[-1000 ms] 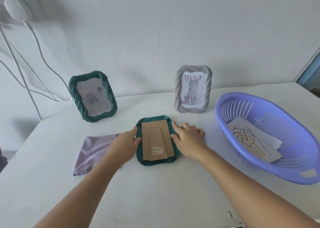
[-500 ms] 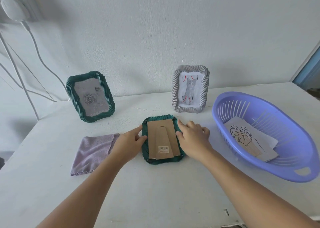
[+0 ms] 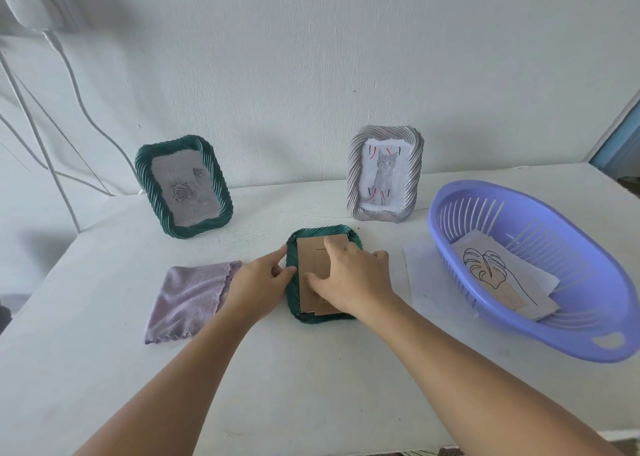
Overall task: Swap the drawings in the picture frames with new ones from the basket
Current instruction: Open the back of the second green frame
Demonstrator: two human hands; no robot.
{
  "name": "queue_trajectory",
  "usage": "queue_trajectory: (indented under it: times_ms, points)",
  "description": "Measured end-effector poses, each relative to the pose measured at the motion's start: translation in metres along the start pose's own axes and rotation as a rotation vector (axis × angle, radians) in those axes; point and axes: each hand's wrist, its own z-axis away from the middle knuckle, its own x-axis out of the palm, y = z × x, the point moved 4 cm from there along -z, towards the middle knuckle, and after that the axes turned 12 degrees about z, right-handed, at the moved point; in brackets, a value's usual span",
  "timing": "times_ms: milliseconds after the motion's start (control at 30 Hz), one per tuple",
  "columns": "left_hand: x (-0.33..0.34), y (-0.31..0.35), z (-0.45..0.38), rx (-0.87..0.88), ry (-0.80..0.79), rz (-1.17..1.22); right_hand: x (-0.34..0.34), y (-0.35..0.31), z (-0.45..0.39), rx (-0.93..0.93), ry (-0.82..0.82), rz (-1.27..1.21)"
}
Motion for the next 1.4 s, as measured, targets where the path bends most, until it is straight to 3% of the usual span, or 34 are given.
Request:
queue_trajectory:
  times_ms: [233, 367, 667, 867, 1067, 1267, 1400]
  points:
    - [0.001, 0.0, 0.0, 0.001, 0.01, 0.005, -0.006, 0.0, 0.004, 0.073, 0.11, -0.083]
    - [0.001, 0.001, 0.0, -0.001, 0.02, 0.009, -0.003, -0.001, 0.004, 0.061, 0.056, -0.054]
    - [0.001, 0.004, 0.001, -0.034, 0.015, 0.024, -0.011, 0.003, 0.004, 0.084, 0.118, -0.091]
    - [-0.008, 0.016, 0.009, 0.062, 0.145, 0.119, -0.017, 0.006, 0.006, 0.08, 0.139, -0.127]
    - [0.004, 0.033, 0.009, 0.044, -0.037, 0.295, -0.023, 0.007, 0.009, 0.08, 0.19, -0.135]
    - [0.001, 0.034, 0.008, 0.058, -0.06, 0.67, -0.03, 0.016, 0.009, 0.109, 0.216, -0.223]
    - [-0.013, 0.02, 0.006, 0.028, -0.023, 0.773, -0.025, 0.027, 0.002, 0.113, -0.023, -0.491]
